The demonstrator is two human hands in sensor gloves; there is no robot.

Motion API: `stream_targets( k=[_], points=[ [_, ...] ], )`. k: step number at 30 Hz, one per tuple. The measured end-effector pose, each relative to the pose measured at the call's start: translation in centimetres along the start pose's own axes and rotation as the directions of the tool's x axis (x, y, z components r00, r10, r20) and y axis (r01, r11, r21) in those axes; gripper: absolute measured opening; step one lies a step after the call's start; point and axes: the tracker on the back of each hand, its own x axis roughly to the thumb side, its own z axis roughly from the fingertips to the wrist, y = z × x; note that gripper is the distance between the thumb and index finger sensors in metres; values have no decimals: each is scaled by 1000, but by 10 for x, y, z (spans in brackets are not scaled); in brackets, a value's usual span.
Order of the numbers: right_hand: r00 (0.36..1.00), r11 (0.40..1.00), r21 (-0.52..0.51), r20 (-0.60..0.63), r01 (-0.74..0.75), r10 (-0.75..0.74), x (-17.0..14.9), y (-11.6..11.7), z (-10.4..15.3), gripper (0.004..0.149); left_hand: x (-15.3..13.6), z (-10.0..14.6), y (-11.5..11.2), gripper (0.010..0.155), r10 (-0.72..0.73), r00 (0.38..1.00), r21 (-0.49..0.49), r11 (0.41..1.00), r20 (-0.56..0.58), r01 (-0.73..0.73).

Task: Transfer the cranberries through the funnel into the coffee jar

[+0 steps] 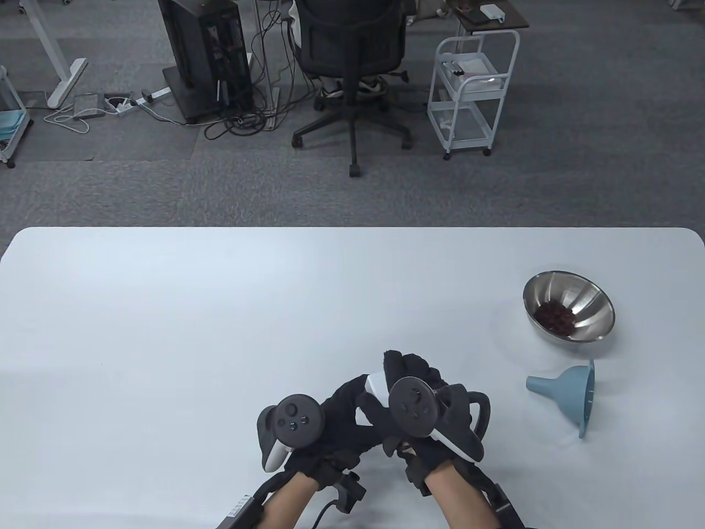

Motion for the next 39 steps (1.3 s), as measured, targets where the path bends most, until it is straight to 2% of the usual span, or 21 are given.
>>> stream_targets(
  k=[2, 4, 6, 9, 11, 13, 16, 20, 23, 27, 29, 35, 39],
  points=[
    [1000, 1000, 9, 27, -4, 4, 0, -3, -1, 82, 2, 0, 0, 85, -16, 1000, 13, 1000, 18, 16],
    [994, 998, 62, 107, -6, -1, 0, -7, -2, 80, -1, 0, 0, 85, -11, 999, 5, 1000, 37, 10],
    [984, 989, 150, 171, 22, -48, -3, -12, -3, 77, -6, -1, 0, 86, 71, 996, -97, 993, 55, -66],
    [961, 918, 378, 191, 116, -201, -10, -16, -8, 74, -6, 2, 0, 87, 52, 996, -151, 988, 76, -40],
    [944, 879, 456, 211, 136, -256, -12, -19, -11, 73, -5, 4, -1, 87, 65, 995, -157, 986, 80, -52],
    [951, 852, 507, 180, 128, -250, -10, -20, -13, 73, -4, 5, -2, 87, 63, 995, -162, 985, 71, -51],
    [966, 875, 476, 175, 84, -189, -3, -23, -15, 72, -5, 8, -2, 88, 74, 996, -135, 989, 48, -67],
    [990, 933, 360, 119, 25, -72, 7, -34, -14, 89, -6, 10, 0, 88, 60, 998, -87, 995, 15, -59],
    [996, 956, 278, 40, -88, 80, 14, -37, -14, 95, -9, 10, 2, 88, 70, 998, -71, 995, -8, -70],
    [969, 916, 338, -45, -215, 244, 22, -29, -16, 102, -9, 11, 2, 88, 60, 998, -64, 996, -15, -61],
    [959, 900, 363, -54, -242, 279, 24, -24, -18, 102, -9, 11, 2, 88, 58, 998, -64, 996, -13, -58],
    [961, 884, 392, 5, -257, 277, 27, -17, -27, 91, -10, 10, 1, 88, 29, 999, -66, 997, -17, -30],
    [982, 859, 479, 51, -183, 181, 28, -15, -29, 78, -10, 9, 1, 88, 35, 999, -100, 994, -8, -36]
  ],
)
